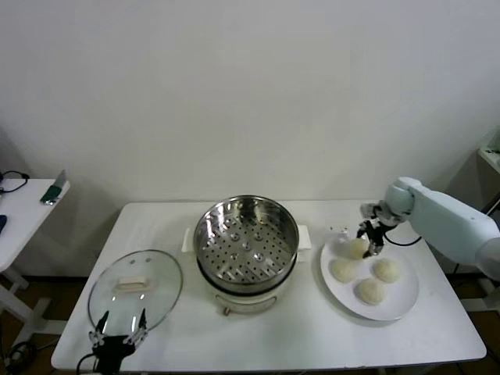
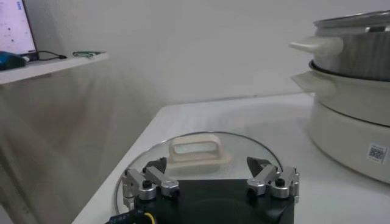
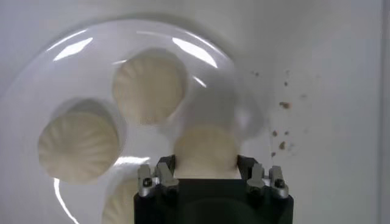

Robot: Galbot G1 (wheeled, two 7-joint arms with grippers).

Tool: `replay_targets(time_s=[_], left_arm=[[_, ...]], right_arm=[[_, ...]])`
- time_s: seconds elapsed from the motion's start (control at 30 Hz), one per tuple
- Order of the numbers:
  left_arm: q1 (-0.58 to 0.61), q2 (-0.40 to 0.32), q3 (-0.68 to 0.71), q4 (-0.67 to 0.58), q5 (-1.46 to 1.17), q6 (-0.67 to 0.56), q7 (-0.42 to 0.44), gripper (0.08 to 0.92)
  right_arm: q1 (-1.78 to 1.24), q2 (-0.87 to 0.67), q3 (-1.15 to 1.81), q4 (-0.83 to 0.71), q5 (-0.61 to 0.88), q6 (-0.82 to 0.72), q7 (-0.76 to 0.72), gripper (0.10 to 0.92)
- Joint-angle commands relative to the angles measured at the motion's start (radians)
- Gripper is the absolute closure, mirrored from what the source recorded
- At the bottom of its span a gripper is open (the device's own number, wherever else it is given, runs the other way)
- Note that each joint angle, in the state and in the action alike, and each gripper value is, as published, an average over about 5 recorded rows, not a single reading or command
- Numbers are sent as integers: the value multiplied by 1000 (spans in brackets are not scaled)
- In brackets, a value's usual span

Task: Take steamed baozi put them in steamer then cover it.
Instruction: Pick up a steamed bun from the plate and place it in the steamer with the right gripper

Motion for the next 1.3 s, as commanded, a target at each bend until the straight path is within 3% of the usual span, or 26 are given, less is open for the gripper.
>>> replay_targets(time_s=[0.03,0.3,0.6,0.9,1.3], left_arm=[[0,2,1,1,1,-1,-1,177],[-3,2,10,-3,6,-2,0,177],[-15,1,17,-3,7,0,1,177],[-15,0,16,-8,3,-2,0,177],[-16,-1,22,-4,3,-11,-1,177]], right_arm=[[361,-18,-228,177,94,91,-16,352],[677,116,-325,340,220,280,-40,353],[577,295,-278,511,13,561,62,355],[329,432,-207,326,-315,656,137,355],[144,524,-141,113,-516,704,180,354]])
